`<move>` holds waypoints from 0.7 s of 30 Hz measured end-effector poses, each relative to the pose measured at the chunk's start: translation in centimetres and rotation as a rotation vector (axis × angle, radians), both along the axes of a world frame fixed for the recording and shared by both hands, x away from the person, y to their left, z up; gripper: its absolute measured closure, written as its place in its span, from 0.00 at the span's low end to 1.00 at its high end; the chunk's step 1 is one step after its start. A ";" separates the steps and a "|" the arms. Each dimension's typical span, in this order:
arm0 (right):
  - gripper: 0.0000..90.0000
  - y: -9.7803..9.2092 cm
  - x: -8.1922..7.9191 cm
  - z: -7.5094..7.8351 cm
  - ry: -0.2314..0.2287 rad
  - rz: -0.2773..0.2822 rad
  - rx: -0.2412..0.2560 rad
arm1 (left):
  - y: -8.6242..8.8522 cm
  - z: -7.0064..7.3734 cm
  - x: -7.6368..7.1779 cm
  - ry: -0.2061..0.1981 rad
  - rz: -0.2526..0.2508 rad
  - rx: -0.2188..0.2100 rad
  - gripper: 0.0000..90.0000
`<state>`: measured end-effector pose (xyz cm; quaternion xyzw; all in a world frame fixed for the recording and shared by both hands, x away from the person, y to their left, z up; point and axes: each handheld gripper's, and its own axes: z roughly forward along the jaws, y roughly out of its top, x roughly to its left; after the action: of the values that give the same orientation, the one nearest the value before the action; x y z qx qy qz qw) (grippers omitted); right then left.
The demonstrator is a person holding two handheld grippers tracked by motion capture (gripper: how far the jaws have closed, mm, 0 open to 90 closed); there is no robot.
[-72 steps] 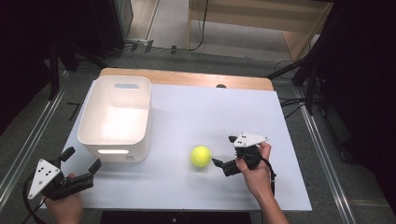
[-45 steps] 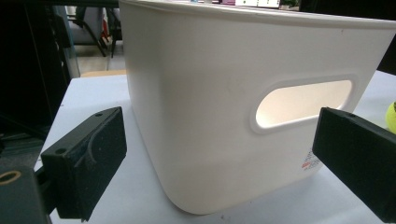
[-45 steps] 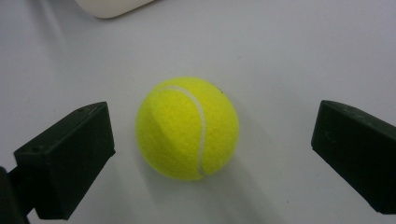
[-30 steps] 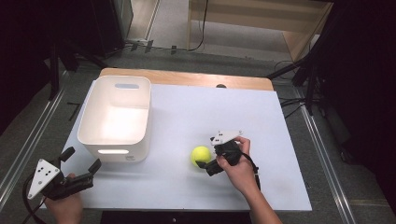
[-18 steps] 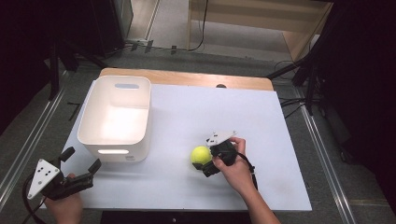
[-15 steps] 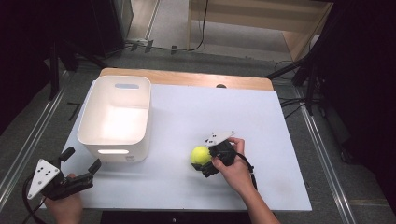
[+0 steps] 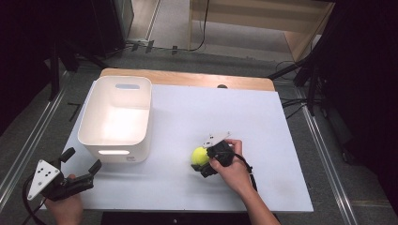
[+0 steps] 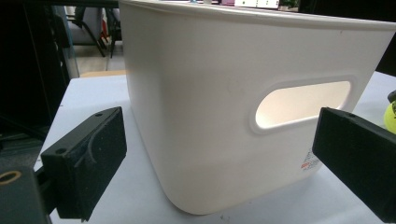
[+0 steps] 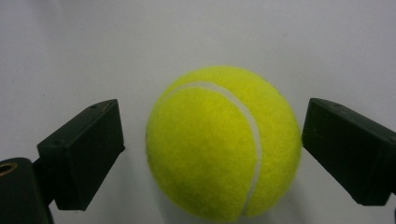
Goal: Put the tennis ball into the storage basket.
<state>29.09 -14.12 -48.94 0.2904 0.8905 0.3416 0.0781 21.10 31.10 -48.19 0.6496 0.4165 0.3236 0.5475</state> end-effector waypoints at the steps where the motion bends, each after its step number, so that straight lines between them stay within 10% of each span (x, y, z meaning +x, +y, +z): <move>1: 0.06 0.1 0.0 0.0 0.002 -0.002 -0.001 | 0.0 0.0 0.0 0.000 -0.001 0.001 0.03; 21: 0.24 0.1 0.1 -0.4 0.010 -0.024 -0.021 | 0.0 0.0 0.0 0.000 -0.002 0.001 0.03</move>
<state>29.23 -14.00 -49.31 0.3018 0.8909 0.3298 0.0805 21.10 31.10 -48.19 0.6503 0.4157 0.3235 0.5474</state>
